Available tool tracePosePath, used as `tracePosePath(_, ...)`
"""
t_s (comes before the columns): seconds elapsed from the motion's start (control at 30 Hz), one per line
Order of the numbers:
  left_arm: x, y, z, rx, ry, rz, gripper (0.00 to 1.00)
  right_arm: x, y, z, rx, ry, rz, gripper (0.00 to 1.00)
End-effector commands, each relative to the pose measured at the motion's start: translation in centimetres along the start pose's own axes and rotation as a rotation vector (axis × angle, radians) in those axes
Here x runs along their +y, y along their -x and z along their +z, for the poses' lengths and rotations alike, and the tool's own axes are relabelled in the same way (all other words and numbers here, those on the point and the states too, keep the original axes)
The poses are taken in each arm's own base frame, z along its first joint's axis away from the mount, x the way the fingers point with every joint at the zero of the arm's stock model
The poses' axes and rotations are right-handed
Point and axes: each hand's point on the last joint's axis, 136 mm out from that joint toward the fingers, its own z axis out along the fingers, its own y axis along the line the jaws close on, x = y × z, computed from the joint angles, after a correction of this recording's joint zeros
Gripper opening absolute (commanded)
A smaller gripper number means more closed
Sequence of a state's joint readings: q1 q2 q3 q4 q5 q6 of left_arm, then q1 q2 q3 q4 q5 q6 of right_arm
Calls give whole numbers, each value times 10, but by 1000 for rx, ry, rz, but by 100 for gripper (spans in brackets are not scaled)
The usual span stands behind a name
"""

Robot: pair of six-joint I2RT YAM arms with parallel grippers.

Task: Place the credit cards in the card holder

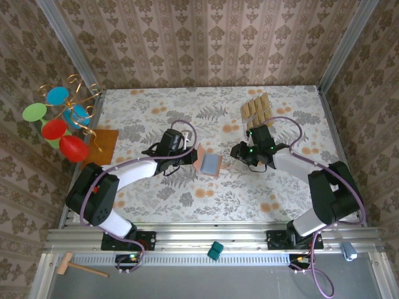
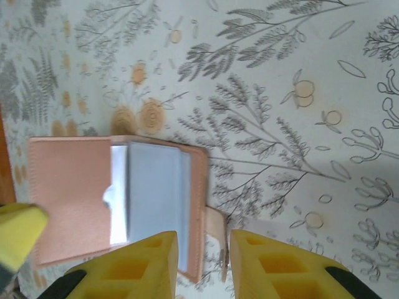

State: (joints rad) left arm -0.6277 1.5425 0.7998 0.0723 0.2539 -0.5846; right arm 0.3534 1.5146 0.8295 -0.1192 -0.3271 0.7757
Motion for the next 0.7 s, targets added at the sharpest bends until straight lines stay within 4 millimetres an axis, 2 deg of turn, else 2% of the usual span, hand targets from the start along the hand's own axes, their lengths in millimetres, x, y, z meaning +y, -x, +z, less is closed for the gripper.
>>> tracePosePath(0.0,2,-1,-4,-25,12,-26,0,15,-7,-6,31,-1,-48,30)
tracePosePath(0.2,14,-11,-7,-57,55,-90,0,51,-26,23,99,44,-106,30)
tracePosePath(0.3,21,-16,-11,-81,92,-105,0,58,-42,43,144,39,-123,29)
tracePosePath(0.47,29,-20,-17,-107,136,-119,0,49,-62,70,187,4,-120,27)
tracePosePath(0.63,36,-24,-21,-113,164,-121,0,30,-66,78,192,-51,-116,26)
tracePosePath(0.67,36,-25,-21,-112,167,-118,5,27,-67,80,194,-62,-117,26)
